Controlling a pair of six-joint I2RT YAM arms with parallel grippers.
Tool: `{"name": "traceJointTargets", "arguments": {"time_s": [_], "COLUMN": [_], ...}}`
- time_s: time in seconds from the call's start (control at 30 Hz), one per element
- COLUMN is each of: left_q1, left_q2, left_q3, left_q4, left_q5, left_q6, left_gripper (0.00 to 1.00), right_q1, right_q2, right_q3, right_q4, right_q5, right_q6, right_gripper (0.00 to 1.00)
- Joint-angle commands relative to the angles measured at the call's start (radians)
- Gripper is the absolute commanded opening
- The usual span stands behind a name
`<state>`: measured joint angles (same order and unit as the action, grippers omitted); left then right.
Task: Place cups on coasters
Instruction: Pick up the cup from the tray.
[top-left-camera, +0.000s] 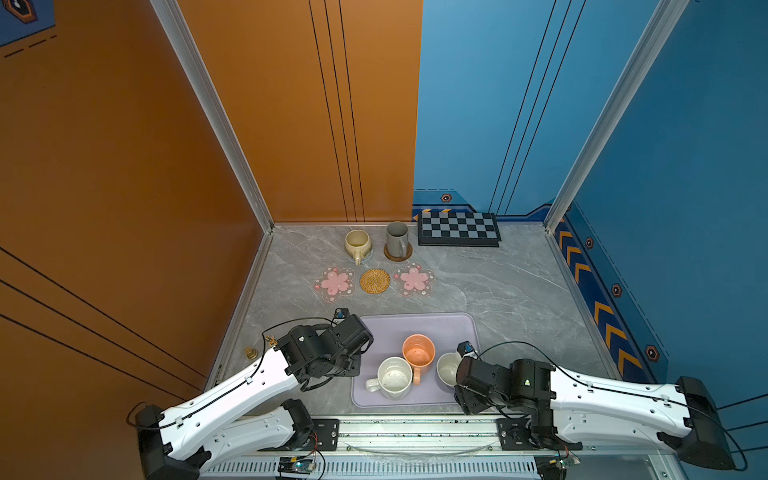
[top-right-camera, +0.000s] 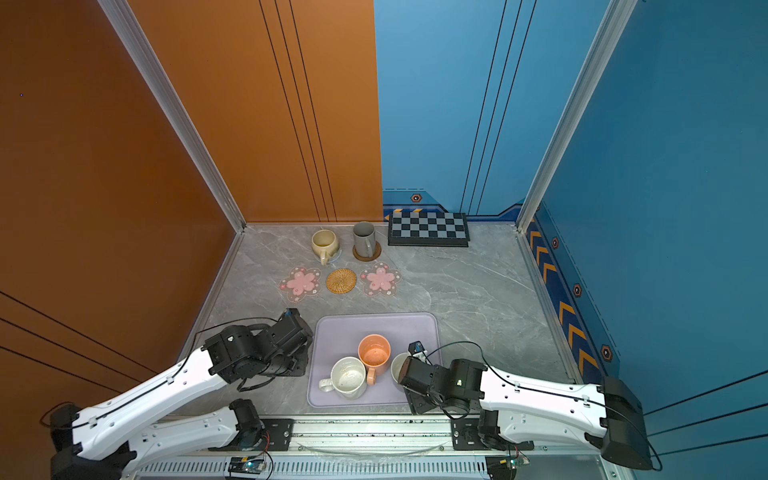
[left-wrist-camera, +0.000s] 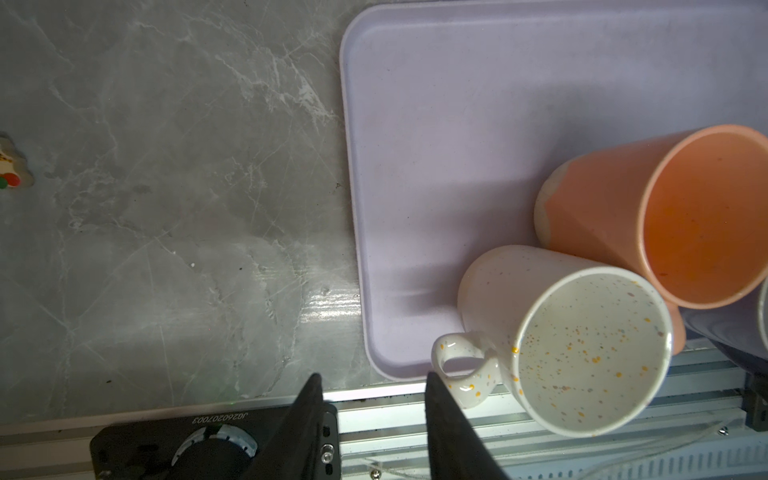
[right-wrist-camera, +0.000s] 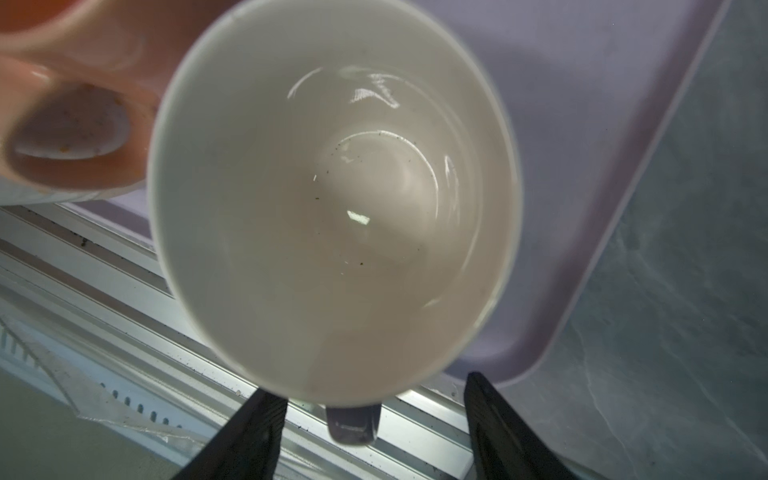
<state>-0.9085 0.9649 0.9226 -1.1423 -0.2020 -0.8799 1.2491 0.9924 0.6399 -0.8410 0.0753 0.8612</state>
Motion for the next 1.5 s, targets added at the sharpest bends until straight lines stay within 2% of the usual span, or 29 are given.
{"name": "traceJointTargets", "arguments": {"time_s": [0.0,0.13,0.17,0.23,0.43,0.67,1.0,1.2,1.47], "left_q1": [0.015,0.019,0.019,0.022,0.032,0.042,0.051,0.053,0.055], "left_q2": [0.009,0.015,0.017,0.019,0.026,0.042,0.064,0.071,0.072], "left_q3": [-0.005,-0.004,-0.004,-0.003,-0.008,-0.008,-0.001,0.003,0.005], "left_q4": [-0.022,-0.022,-0.022,-0.022,-0.022,-0.021,-0.019,-0.019,-0.018], "left_q5": [-0.018,-0.018,-0.020,-0.020,-0.020,-0.020,-0.027,-0.028,-0.032], "left_q6": [0.017,0.019,0.019,0.021,0.026,0.033,0.044,0.046,0.047], "left_gripper": [0.41,0.41,0.41,0.41,0.42,0.42,0.42,0.41,0.40], "right_q1": [-0.006,-0.014,-0.014,-0.016,-0.031,-0.103,-0.142,-0.138,-0.111], "right_q2": [0.031,0.068,0.076,0.091,0.104,0.069,-0.061,-0.042,-0.008], "right_q3": [-0.009,-0.009,-0.009,-0.009,-0.012,-0.056,-0.098,-0.110,-0.075], "right_q4": [0.025,0.056,0.059,0.059,0.072,0.099,0.121,0.169,0.180], "right_q5": [-0.013,-0.066,-0.065,-0.056,-0.072,-0.090,-0.040,-0.055,-0.003], "right_q6": [-0.020,-0.048,-0.049,-0.051,-0.087,-0.068,-0.037,-0.031,-0.066], "right_gripper": [0.69,0.72,0.70,0.61,0.52,0.53,0.45,0.39,0.37]}}
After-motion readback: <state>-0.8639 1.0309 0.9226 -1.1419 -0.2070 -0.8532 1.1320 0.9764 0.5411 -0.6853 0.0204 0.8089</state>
